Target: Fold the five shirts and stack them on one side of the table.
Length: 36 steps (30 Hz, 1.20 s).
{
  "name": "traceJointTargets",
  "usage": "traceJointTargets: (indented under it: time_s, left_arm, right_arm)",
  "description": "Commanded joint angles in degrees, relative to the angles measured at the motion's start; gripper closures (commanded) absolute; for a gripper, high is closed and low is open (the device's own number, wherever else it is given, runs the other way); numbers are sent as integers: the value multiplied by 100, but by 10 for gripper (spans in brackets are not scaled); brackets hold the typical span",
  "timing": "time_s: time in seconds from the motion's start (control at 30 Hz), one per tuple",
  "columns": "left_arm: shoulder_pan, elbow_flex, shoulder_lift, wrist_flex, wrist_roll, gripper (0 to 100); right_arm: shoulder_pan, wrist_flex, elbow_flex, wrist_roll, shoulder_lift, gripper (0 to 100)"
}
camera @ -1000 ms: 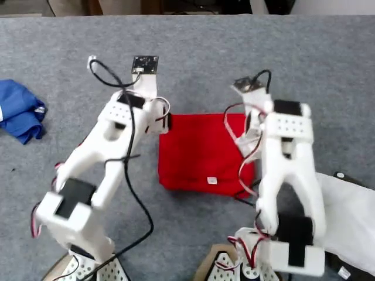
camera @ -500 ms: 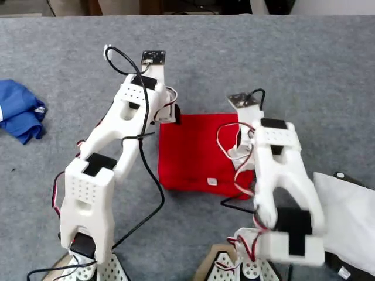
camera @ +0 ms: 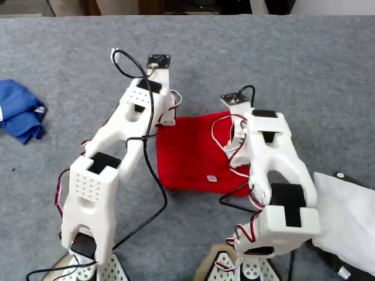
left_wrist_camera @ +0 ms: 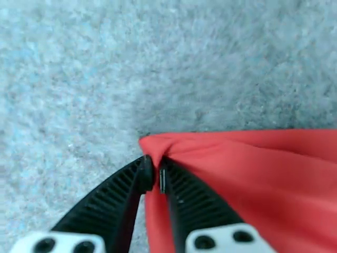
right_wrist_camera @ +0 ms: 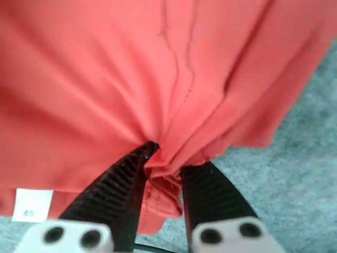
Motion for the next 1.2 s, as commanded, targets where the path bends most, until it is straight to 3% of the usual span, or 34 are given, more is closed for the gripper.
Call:
traceJointTargets:
  time_s: [0.0,0.27,0.77,0.97,1.17]
  left_arm:
    - [114,9,-57,-70,62,982]
    - [202,-325,-127,132,79,982]
    - [721,-4396,-127,2708,360,982]
    - [1204,-6048,-75,3402,360,982]
    - [2022,-6382,-75,3429,360,982]
  right_arm:
    - [-154,26,-40,-53,154,988]
    - [215,26,-31,-53,-136,995]
    - [963,1240,-40,-18,-3521,995]
    - [1903,1415,-48,176,-4435,995]
    - [3222,1705,-40,563,-5358,995]
